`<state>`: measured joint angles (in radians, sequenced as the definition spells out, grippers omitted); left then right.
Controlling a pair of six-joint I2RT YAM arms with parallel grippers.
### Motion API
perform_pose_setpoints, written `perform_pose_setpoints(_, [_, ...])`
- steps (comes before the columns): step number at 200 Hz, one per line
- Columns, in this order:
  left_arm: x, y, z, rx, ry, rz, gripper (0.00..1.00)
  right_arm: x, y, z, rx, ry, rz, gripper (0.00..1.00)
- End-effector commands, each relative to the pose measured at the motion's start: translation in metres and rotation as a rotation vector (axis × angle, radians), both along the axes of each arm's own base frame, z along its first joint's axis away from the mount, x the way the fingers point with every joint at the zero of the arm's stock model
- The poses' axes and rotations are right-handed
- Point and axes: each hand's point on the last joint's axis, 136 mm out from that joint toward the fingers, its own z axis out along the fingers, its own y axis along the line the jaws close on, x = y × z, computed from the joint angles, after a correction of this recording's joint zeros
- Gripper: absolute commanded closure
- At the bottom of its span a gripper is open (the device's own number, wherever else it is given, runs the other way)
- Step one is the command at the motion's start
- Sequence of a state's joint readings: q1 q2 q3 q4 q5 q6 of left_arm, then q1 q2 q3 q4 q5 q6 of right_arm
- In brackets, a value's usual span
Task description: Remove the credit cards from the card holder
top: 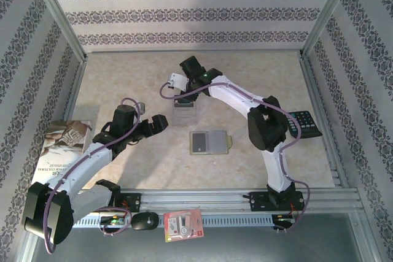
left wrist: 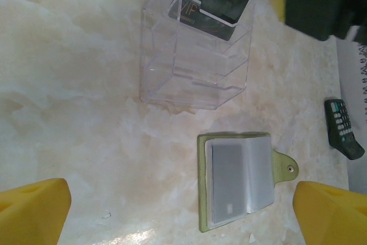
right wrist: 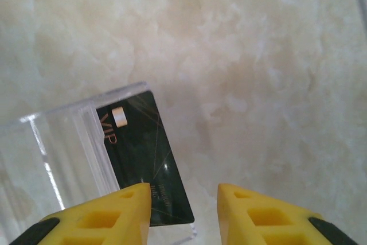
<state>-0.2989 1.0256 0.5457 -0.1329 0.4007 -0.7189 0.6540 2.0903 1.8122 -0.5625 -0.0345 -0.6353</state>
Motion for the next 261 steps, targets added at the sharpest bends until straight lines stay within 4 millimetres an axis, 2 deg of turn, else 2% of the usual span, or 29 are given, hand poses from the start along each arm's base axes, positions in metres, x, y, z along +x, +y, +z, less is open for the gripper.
perform_pose_setpoints(1, [0.006, -0.003, 0.012, -0.054, -0.054, 0.002, 0.00, -0.006, 0.014, 0.070, 0.191, -0.099, -0.048, 0.64])
perform_pose_setpoints(27, [0.008, -0.008, 0.015, -0.114, -0.080, 0.005, 0.00, -0.022, 0.003, 0.099, 0.402, -0.058, -0.211, 0.62])
perform_pose_setpoints(35, [0.009, -0.009, 0.015, -0.130, -0.084, 0.006, 0.00, -0.032, -0.002, 0.101, 0.458, -0.022, -0.258, 0.62])
perform_pose_setpoints(52, [0.009, -0.012, 0.016, -0.157, -0.092, 0.002, 0.00, -0.051, -0.021, 0.087, 0.527, 0.062, -0.426, 0.61])
perform_pose_setpoints(64, [0.009, -0.013, 0.015, -0.167, -0.091, -0.005, 0.00, -0.067, -0.040, 0.066, 0.551, 0.142, -0.565, 0.60])
perform_pose_setpoints(80, [0.008, -0.013, 0.012, -0.172, -0.091, -0.006, 0.00, -0.097, -0.056, 0.027, 0.535, 0.269, -0.670, 0.59])
perform_pose_setpoints(98, [0.007, -0.010, 0.006, -0.151, -0.082, 0.006, 0.00, -0.135, -0.071, -0.021, 0.394, 0.359, -0.727, 0.59])
perform_pose_setpoints(116, [0.006, -0.007, 0.000, -0.129, -0.070, 0.013, 0.03, -0.168, -0.073, -0.057, 0.240, 0.397, -0.709, 0.60])
perform_pose_setpoints(131, [0.005, -0.006, -0.006, -0.122, -0.061, 0.020, 0.06, -0.186, -0.067, -0.074, 0.159, 0.404, -0.671, 0.60])
perform_pose_setpoints(144, [0.003, -0.005, -0.011, -0.120, -0.049, 0.026, 0.07, -0.192, -0.059, -0.083, 0.109, 0.393, -0.641, 0.60])
perform_pose_setpoints(169, [-0.001, -0.003, -0.017, -0.116, -0.034, 0.027, 0.08, -0.192, -0.049, -0.090, 0.041, 0.333, -0.597, 0.60])
perform_pose_setpoints(199, [-0.006, -0.001, -0.020, -0.110, -0.030, 0.028, 0.08, -0.187, -0.048, -0.097, -0.011, 0.303, -0.589, 0.60])
perform_pose_setpoints(232, [-0.009, -0.002, -0.021, -0.107, -0.026, 0.018, 0.09, -0.190, -0.049, -0.116, -0.074, 0.313, -0.576, 0.60])
perform_pose_setpoints(245, [-0.009, -0.003, -0.021, -0.112, -0.027, 0.016, 0.09, -0.193, -0.048, -0.122, -0.084, 0.320, -0.572, 0.63])
perform_pose_setpoints(261, [-0.009, -0.004, -0.020, -0.116, -0.028, 0.009, 0.10, -0.195, -0.047, -0.127, -0.089, 0.328, -0.571, 0.70])
